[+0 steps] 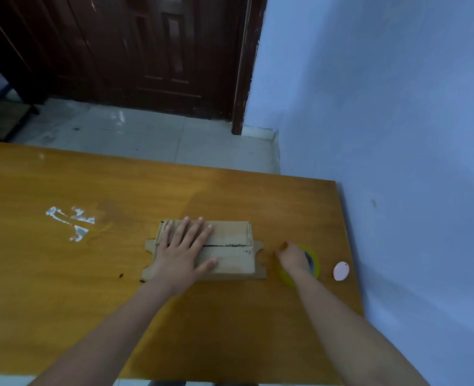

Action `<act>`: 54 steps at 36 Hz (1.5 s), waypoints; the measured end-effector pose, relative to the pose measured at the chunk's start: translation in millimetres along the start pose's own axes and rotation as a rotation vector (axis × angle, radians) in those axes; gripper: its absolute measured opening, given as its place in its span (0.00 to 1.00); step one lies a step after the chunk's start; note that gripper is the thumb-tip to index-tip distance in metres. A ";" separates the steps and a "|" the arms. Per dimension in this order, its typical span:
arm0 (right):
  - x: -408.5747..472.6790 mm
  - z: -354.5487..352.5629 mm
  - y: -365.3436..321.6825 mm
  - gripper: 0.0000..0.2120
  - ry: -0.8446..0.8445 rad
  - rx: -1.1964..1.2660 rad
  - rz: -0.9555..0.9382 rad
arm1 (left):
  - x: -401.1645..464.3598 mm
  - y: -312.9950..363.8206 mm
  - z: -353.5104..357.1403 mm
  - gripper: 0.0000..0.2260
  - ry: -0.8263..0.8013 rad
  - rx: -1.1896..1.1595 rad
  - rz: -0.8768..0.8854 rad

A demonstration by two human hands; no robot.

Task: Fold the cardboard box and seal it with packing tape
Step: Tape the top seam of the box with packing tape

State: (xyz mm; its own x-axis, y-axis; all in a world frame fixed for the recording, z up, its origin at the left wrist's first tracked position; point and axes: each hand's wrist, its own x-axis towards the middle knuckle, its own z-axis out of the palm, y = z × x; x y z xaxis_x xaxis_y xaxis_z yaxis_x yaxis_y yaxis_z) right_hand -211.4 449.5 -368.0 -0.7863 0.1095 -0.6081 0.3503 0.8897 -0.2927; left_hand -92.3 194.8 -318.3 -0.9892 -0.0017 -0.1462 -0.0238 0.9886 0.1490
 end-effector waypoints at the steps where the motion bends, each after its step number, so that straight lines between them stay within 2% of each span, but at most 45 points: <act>1: -1.4 0.0 1.8 0.23 -0.001 0.003 -0.017 | 0.0 0.0 0.0 0.35 -0.004 0.005 -0.002; 6: -8.7 -0.7 5.1 0.20 0.008 0.033 -0.036 | -0.3 0.4 -0.7 0.34 -0.021 0.013 -0.010; 13: -25.4 -7.2 10.1 0.28 0.079 0.246 -0.031 | -0.2 1.0 -3.2 0.38 -0.034 -0.002 -0.002; 16: -31.7 -18.2 11.7 0.21 0.125 0.494 -0.065 | 2.3 0.0 -4.4 0.42 -0.037 -0.042 -0.001; 17: -33.4 -23.2 11.6 0.17 0.120 0.604 -0.068 | 4.0 -1.3 -5.9 0.42 -0.041 -0.066 -0.003; 19: -38.3 -35.1 9.9 0.17 0.083 0.737 -0.071 | 8.1 -4.3 -10.0 0.38 -0.045 -0.092 -0.006; 25: -63.6 -73.0 -20.5 0.18 0.011 0.767 -0.252 | 17.2 -0.4 -26.3 0.32 0.012 -0.121 -0.017; 28: -79.6 -92.6 -43.2 0.20 -0.001 0.742 -0.320 | 17.3 10.0 -42.4 0.29 0.113 -0.168 0.011; 32: -101.6 -111.9 -69.4 0.20 -0.038 0.663 -0.438 | 20.1 34.5 -83.0 0.26 0.297 -0.421 0.082; 35: -117.0 -122.5 -85.1 0.20 -0.067 0.630 -0.520 | 26.7 52.0 -117.3 0.28 0.264 -0.690 0.145; 37: -126.2 -128.2 -93.9 0.21 -0.094 0.609 -0.567 | 32.7 61.5 -136.4 0.28 0.246 -0.786 0.200; 39: -132.6 -131.7 -100.1 0.22 -0.117 0.598 -0.601 | 38.9 67.7 -151.6 0.23 0.277 -0.814 0.250; 42: -138.9 -132.9 -107.0 0.26 -0.144 0.586 -0.621 | 43.9 71.9 -165.2 0.08 0.382 -0.772 0.324; 44: -146.2 -132.9 -112.3 0.22 -0.154 0.564 -0.639 | 44.7 72.5 -167.2 0.03 0.415 -0.787 0.330; 46: -152.9 -133.1 -117.5 0.21 -0.146 0.543 -0.642 | 44.8 71.0 -167.9 0.07 0.432 -0.848 0.299; 50: -159.7 -133.3 -124.1 0.35 -0.158 0.484 -0.606 | 46.9 63.9 -171.2 0.11 0.388 -0.889 0.229; 54: -168.8 -135.4 -124.8 0.32 -0.236 0.546 -0.635 | 49.1 57.6 -176.2 0.13 0.456 -0.951 0.061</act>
State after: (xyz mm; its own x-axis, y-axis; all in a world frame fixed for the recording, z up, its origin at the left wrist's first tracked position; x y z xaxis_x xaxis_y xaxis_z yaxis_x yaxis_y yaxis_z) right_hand -191.3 379.9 -128.9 -0.8105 -0.4843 -0.3295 0.1239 0.4080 -0.9046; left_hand -167.6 225.0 -144.6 -0.9484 -0.2075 0.2397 0.1202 0.4640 0.8776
